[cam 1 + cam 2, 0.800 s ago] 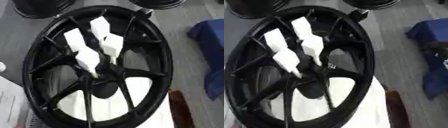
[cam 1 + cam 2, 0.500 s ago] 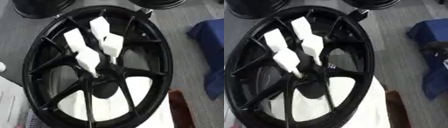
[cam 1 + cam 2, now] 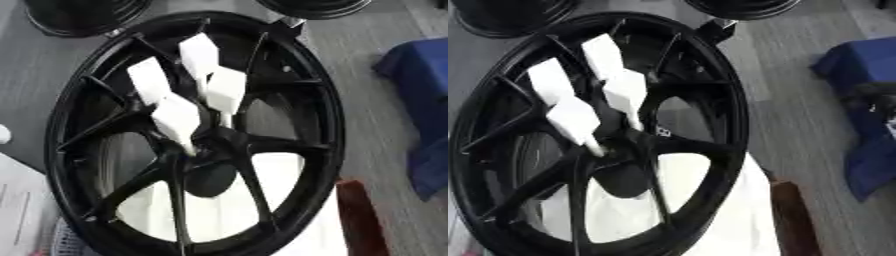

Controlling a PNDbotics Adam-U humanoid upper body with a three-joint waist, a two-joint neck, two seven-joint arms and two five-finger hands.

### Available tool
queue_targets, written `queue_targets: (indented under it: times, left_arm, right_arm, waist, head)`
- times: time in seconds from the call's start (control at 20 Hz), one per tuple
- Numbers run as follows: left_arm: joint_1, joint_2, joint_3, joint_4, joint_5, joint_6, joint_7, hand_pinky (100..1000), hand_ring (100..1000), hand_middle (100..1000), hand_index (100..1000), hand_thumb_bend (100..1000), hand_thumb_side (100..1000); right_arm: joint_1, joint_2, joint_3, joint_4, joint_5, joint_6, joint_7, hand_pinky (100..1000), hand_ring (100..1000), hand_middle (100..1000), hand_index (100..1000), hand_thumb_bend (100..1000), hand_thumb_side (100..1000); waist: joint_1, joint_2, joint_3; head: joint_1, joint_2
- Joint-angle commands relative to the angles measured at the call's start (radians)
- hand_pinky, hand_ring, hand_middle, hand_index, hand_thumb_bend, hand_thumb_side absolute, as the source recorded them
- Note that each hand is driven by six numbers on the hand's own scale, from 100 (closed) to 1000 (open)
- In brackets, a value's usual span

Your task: Pull the pin out of the wheel hub.

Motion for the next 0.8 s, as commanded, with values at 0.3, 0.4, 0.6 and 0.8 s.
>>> queue_targets:
  times: [0.3, 0.4, 0.6, 0.8]
  left_arm:
    - [0.006, 0.062, -0.073, -0.163, -0.066, -0.063, -0.051, 842, 791, 704, 821, 274, 400]
    - [0.012, 0.069, -0.091, -0.192, -0.068, -0.074, -0.052, 843, 786, 708, 823, 283, 405]
    - [0.019, 0.079, -0.133, -0.234, -0.074, -0.087, -0.052, 842, 786, 709, 823, 302, 413]
    - [0.021, 0.083, -0.157, -0.259, -0.071, -0.098, -0.052, 840, 784, 707, 819, 310, 403]
  right_arm:
    - [-0.005, -0.031, -0.004, -0.024, -0.005, -0.001, 0.011, 931, 762, 579, 747, 100, 653]
    - [-0.007, -0.031, -0.003, -0.024, -0.005, 0.000, 0.013, 931, 762, 579, 747, 100, 655]
    - [-0.010, -0.032, 0.000, -0.024, -0.005, 0.004, 0.019, 931, 762, 579, 747, 100, 656]
    - [-0.010, -0.032, 0.002, -0.024, -0.004, 0.005, 0.022, 931, 763, 579, 747, 100, 658]
  waist:
    - [0.001, -0.027, -0.002]
    - [0.002, -0.027, -0.003]
    - [0.004, -0.027, -0.004]
    - [0.005, -0.025, -0.005]
  head:
    - [0.000, -0.013]
    - [0.000, -0.014]
    - [0.001, -0.017]
    - [0.000, -0.018]
